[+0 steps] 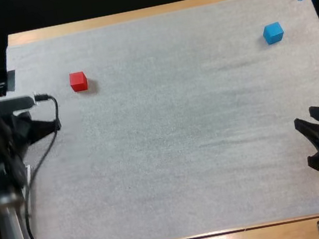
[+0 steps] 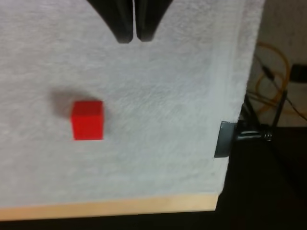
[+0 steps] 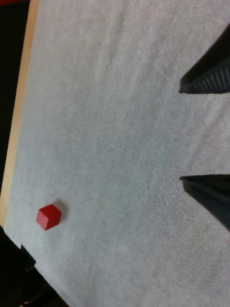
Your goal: Stack red cube on blue cube
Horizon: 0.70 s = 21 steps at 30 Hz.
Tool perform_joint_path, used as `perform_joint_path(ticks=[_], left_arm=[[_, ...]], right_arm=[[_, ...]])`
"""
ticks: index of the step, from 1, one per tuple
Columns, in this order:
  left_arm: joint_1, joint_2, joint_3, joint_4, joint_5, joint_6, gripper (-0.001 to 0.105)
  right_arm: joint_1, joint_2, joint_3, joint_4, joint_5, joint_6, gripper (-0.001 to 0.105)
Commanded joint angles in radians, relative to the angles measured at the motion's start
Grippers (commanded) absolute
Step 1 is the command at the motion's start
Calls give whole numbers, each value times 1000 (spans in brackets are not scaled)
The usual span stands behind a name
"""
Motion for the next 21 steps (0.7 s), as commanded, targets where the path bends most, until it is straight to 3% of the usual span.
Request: perform_joint_path(ticks=[1, 4, 8, 15, 21], left_arm=[[0, 35, -36, -15, 11, 39, 0], [-5, 129, -94, 8, 4, 115, 0], [-5, 253, -169, -5, 4, 128, 0], [-13, 449, -297, 12, 7, 149, 0], [-88, 586, -374, 24, -8, 174, 0]], right_arm=[[2, -1, -11, -4, -19, -4, 39], [2, -1, -11, -6, -18, -4, 47], [2, -1, -11, -6, -18, -4, 63], [2, -1, -11, -6, -14, -4, 63], [2, -1, -11, -6, -14, 27, 63]])
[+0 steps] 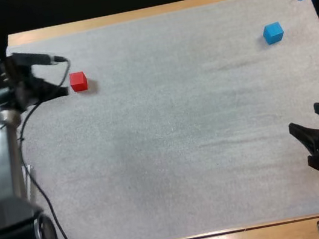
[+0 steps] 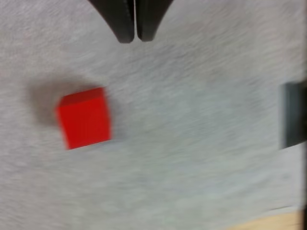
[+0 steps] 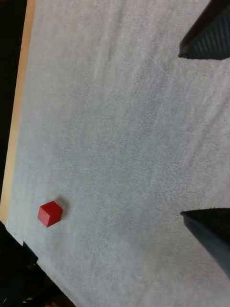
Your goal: Stack red cube on blue cube
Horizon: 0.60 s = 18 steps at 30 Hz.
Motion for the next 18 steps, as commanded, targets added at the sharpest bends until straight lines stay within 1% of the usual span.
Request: perform_joint_path(ticks=[1, 2, 4, 6, 8, 10, 11, 12, 14, 18], left_arm=[[-23, 25, -21, 1, -33, 3, 0], [-40, 55, -34, 1, -58, 3, 0], [-61, 101, -55, 1, -78, -1, 0], [-74, 142, -78, 1, -94, -27, 0], [-83, 196, -113, -3, -95, -77, 0], [-85, 237, -146, -3, -104, -91, 0], [-84, 260, -167, -3, -121, -93, 0], [-84, 271, -173, -3, -121, -94, 0], [-84, 304, -210, -3, -130, -94, 0], [-84, 344, -248, -11, -135, -94, 0]], right_arm=[[2, -1, -11, -6, -9, 10, 63], [2, -1, -11, -6, -9, 9, 63], [2, -1, -11, -6, -9, 9, 63], [2, -1, -11, -6, -9, 9, 63], [2, -1, -11, -6, -3, 9, 63], [2, -1, -11, -6, -4, 9, 63], [2, -1, -11, -6, -4, 9, 63], [2, -1, -11, -6, -4, 9, 63], [2, -1, -11, -6, -4, 9, 63], [2, -1, -11, -6, -4, 9, 63]])
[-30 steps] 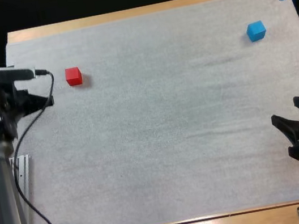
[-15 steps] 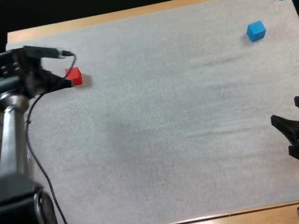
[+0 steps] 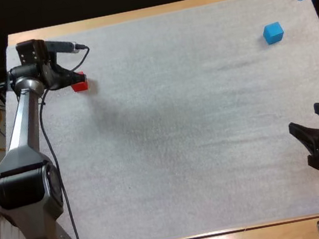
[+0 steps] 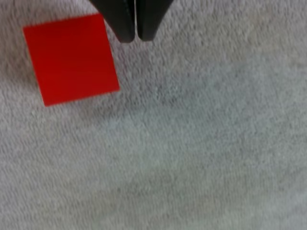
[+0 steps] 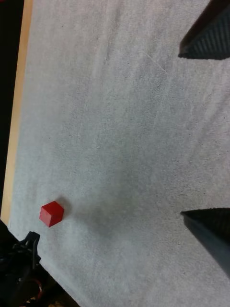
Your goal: Stack red cube on blue cube
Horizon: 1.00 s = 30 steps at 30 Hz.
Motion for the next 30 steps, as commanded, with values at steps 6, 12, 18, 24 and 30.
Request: perform_joint_path(ticks=[6, 12, 18, 24, 30], left_arm=[[-4, 56, -49, -5, -51, -16, 0], [-4, 84, -49, -22, -51, -21, 0], [-4, 133, -61, -7, -47, -36, 0], [-4, 140, -68, -23, -47, -36, 0], [-7, 144, -68, -33, 2, -36, 0]], right_arm=[[2, -1, -11, -33, -4, 6, 63], [2, -1, -11, -82, -4, 24, 63], [2, -1, -11, -74, -4, 24, 63], [2, -1, -11, -74, -4, 24, 63], [2, -1, -11, -74, -4, 24, 63]])
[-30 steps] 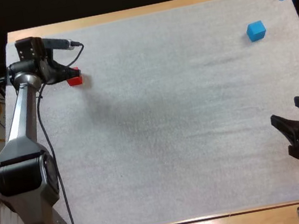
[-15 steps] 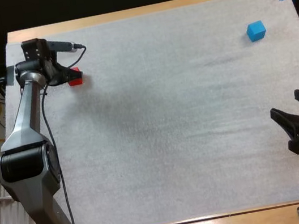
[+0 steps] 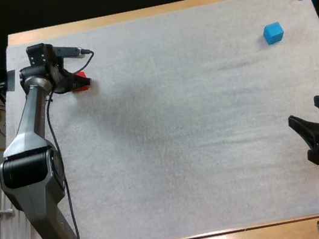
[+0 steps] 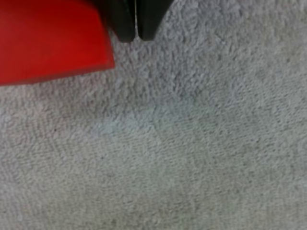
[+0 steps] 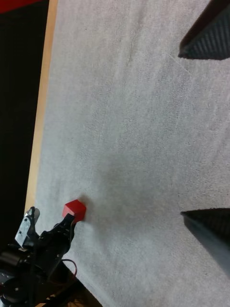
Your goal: Stack red cube on blue cube
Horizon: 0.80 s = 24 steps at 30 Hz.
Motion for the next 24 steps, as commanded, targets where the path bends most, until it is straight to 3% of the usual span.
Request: perform_joint_path(ticks=[1, 9, 16, 24], left_arm=[[-9, -4, -9, -23, 17, -17, 0], [-50, 8, -9, -34, 93, -17, 0], [-133, 14, -9, -27, 104, 9, 0], [-232, 17, -9, -28, 180, 9, 0]], right_arm=[[2, -1, -11, -6, -4, 1, 63], [2, -1, -11, -6, -4, -3, 63], [2, -1, -11, -6, -4, -3, 63], [2, -1, -11, -6, -4, -3, 63]])
